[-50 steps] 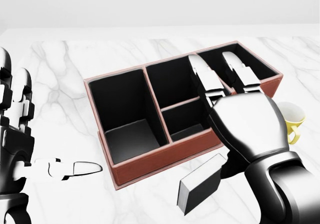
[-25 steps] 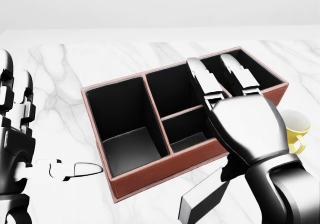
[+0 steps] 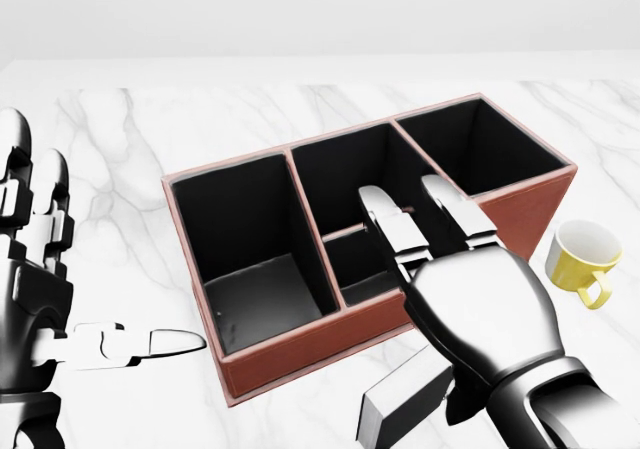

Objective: Pick up the book and place it in the front compartment of the caddy.

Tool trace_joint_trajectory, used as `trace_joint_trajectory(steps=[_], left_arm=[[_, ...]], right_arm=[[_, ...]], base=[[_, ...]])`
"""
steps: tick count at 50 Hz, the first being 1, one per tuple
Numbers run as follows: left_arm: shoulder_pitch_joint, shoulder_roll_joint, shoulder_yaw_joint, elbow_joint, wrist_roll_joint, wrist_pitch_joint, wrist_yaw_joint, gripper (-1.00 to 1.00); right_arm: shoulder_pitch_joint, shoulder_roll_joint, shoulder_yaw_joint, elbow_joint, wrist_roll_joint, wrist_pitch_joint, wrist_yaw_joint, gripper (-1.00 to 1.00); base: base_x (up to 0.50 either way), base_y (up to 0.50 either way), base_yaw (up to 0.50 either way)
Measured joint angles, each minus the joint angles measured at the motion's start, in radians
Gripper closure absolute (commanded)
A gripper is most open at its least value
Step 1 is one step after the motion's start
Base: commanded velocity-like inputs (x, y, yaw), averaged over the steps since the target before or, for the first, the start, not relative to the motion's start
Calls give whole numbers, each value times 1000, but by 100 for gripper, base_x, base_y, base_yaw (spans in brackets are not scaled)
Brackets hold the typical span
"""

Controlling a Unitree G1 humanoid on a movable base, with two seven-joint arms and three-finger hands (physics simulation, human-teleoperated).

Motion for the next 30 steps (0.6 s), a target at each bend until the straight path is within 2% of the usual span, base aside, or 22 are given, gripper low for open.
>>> trace_joint_trajectory(steps=[12,30], left_arm=[[0,-2,-12,3,9,0,3,-100],[2,-3,-13,23,10,0,1,-100]], right_arm=[[83,9,65,67,-51,0,0,-100],[70,18,157,269,-137,0,-30,-100]], base=[[0,0,0],[0,0,0]])
